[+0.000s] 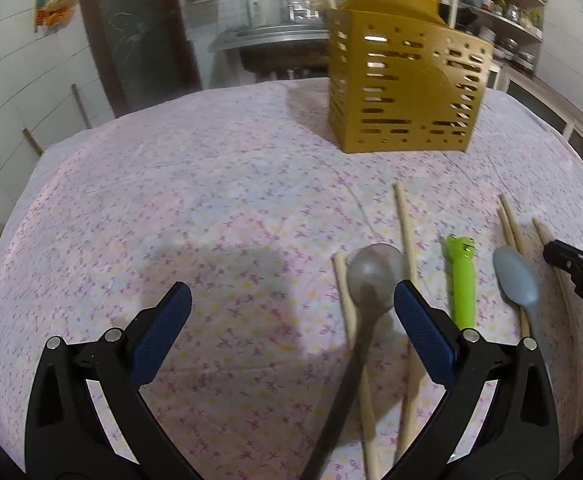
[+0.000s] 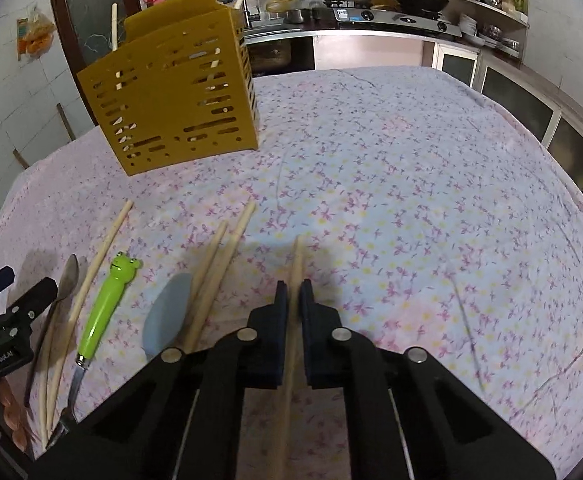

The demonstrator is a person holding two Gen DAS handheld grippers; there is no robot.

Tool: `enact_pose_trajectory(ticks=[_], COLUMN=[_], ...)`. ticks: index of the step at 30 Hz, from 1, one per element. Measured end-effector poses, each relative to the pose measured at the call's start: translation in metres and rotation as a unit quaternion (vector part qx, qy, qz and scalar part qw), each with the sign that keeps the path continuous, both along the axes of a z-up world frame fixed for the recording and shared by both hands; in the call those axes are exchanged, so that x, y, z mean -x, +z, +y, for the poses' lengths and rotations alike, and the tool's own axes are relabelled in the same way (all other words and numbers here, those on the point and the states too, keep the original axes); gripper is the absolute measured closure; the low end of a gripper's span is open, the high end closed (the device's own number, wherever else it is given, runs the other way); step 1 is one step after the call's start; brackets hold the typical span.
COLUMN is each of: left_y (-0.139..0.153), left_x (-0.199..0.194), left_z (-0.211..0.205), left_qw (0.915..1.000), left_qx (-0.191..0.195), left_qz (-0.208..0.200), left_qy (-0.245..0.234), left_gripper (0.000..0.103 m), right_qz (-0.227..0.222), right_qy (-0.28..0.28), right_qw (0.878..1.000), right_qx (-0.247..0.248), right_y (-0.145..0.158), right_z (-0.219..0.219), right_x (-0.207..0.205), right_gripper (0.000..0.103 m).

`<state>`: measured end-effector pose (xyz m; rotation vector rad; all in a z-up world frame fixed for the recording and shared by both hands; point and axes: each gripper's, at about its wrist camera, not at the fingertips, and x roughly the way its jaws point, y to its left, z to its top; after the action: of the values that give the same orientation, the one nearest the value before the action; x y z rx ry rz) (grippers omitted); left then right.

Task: Organize utensils
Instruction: 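Grasp the dark metal spoon with the left tool while the right tool grasps a chopstick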

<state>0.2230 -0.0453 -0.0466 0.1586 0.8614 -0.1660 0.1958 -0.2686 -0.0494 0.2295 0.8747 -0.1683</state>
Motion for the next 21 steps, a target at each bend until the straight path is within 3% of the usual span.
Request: enact_pose_trajectory(ticks=[8,17,20,21], left_y=[-0.009,-0.01,-0.012,-0.014], left_x=[0.0,-0.015,-0.022,-0.025], left_z=[-0.014,-0.017,-0.015,-0.016], left_qw=[0.9993,0.9988,0.9986,0.9983], left_qx=[-0.015,0.007,0.017,0.016], left_qz=[0.011,0.022,0.031,0.039], left_qy=[-0.034,-0.044,-0.04,-0.04], left_gripper=[0.005,0.013,0.022,0.03], right_qz=[-0.004,-0.005,-0.005,-0.005], right_qy=[0.0,0.0,0.0,0.0], right_qw=[1.0,1.0,1.0,1.0], right_qx=[0.0,-0.003,-0.004,-0.005], right_y=[-0.001,-0.001,-0.001,-0.001], right_z=[0.001,-0.001,-0.001,-0.001], right_x=[0.001,0.003,0.003,0.002], right_gripper=[0.096,0.096,0.096,0.096])
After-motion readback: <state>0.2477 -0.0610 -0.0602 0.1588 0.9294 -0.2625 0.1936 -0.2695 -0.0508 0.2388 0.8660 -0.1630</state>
